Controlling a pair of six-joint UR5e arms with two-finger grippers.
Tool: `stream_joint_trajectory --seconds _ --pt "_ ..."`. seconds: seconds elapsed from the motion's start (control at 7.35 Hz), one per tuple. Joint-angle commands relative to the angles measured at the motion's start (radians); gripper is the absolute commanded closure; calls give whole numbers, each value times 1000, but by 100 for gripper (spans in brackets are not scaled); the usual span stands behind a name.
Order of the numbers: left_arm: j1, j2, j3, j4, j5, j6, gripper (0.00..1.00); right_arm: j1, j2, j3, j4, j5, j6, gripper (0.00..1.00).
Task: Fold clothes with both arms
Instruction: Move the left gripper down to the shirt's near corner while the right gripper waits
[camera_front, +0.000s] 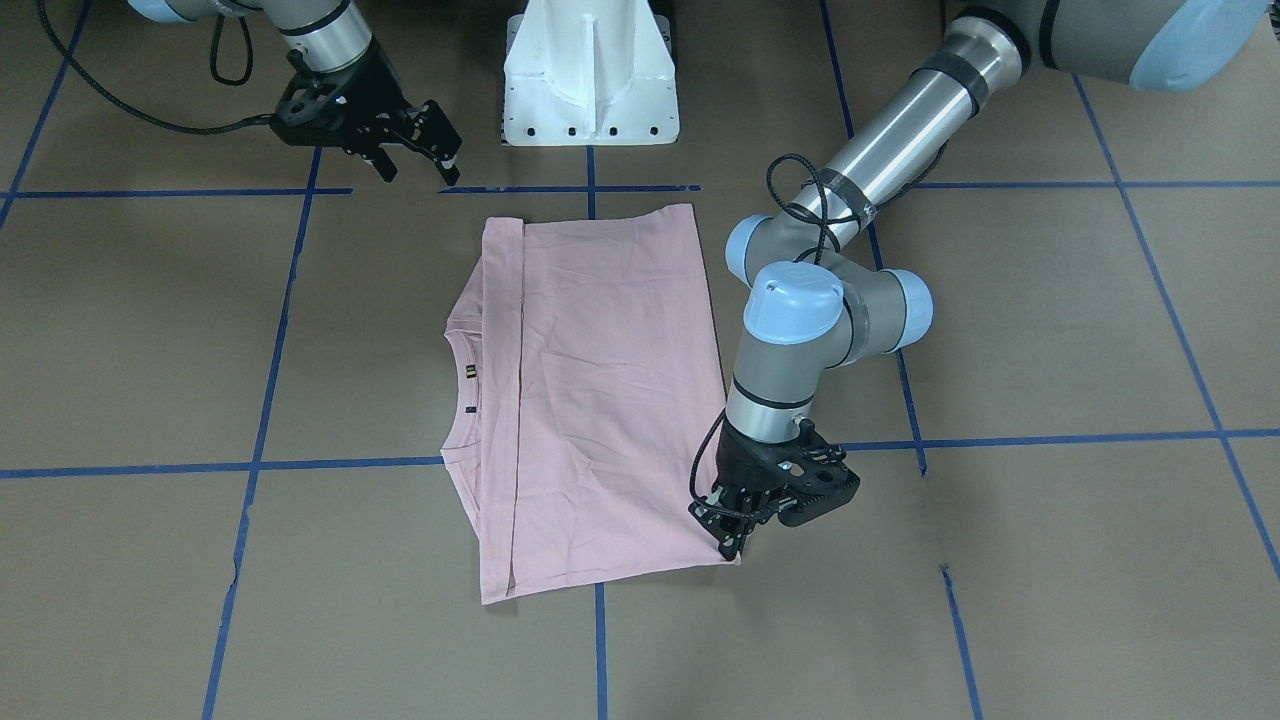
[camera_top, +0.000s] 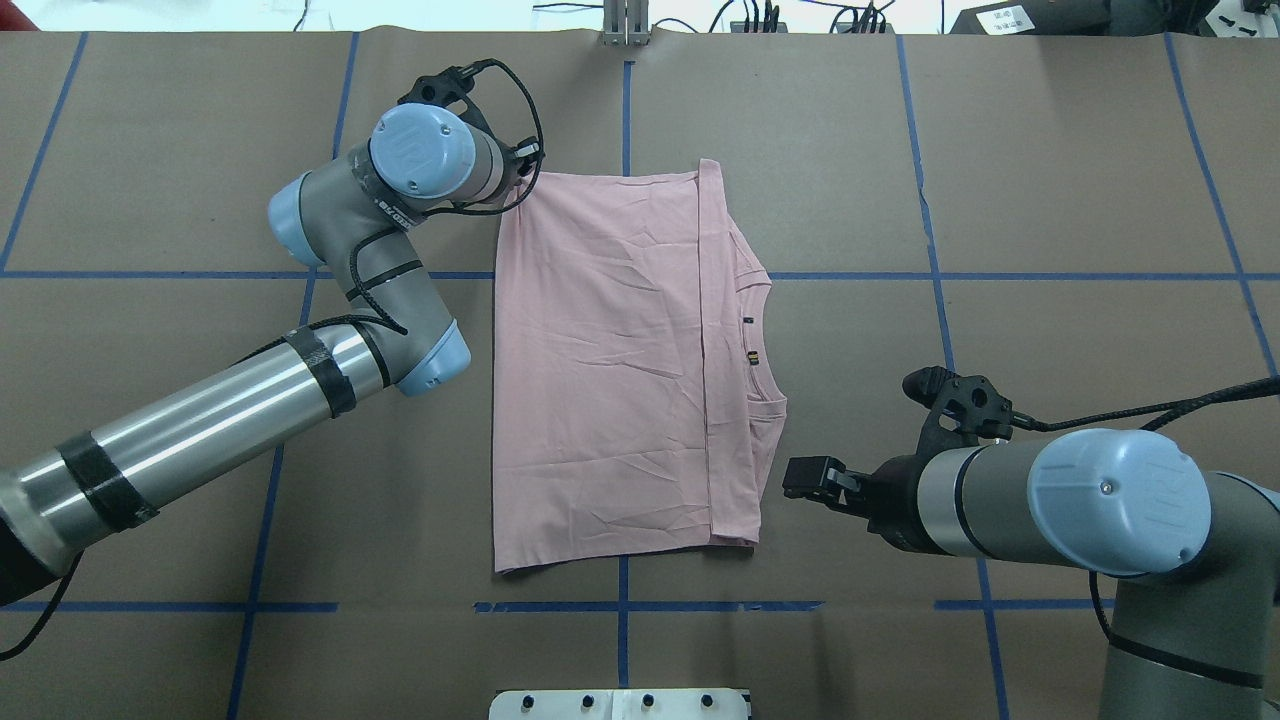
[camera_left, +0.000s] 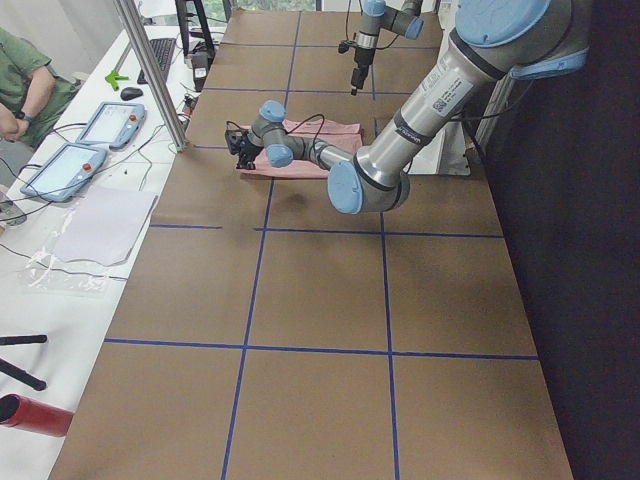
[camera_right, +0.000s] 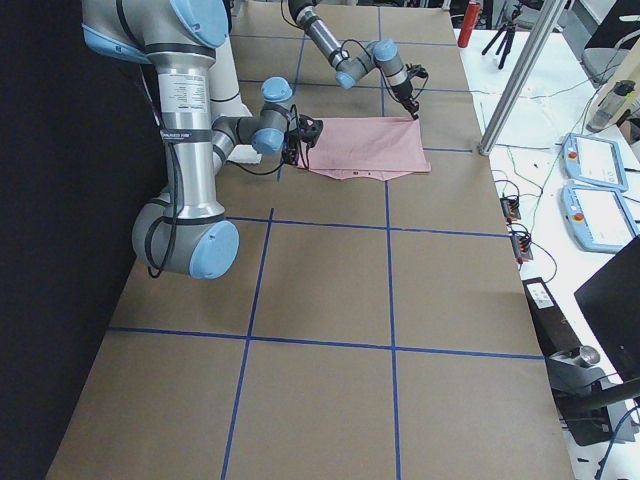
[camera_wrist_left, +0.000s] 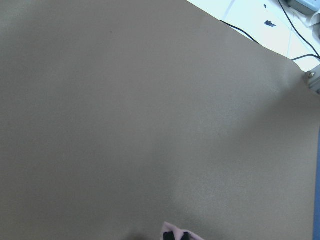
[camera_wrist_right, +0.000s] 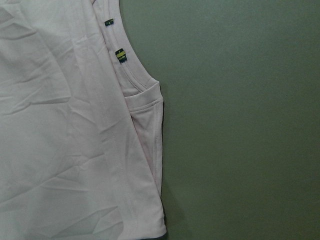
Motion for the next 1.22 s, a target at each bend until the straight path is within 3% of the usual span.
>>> stream_joint_trajectory --seconds 0.0,0.27,0.68,0.95,1.09 --pt "-2 12 -70 9 -15 6 0 -3 0 -2 -9 -35 -2 0" --pt "10 150 -315 178 -133 -6 0 -3 -3 -19 -10 -55 -8 0" --pt "160 377 -709 401 -132 -232 0 12 -4 -36 -16 -48 -148 0" --pt "322 424 -845 583 -54 -419 0 11 23 -36 -76 -48 -161 0" --pt "393 422 -861 635 -43 -513 1 9 23 -37 -78 -46 -161 0"
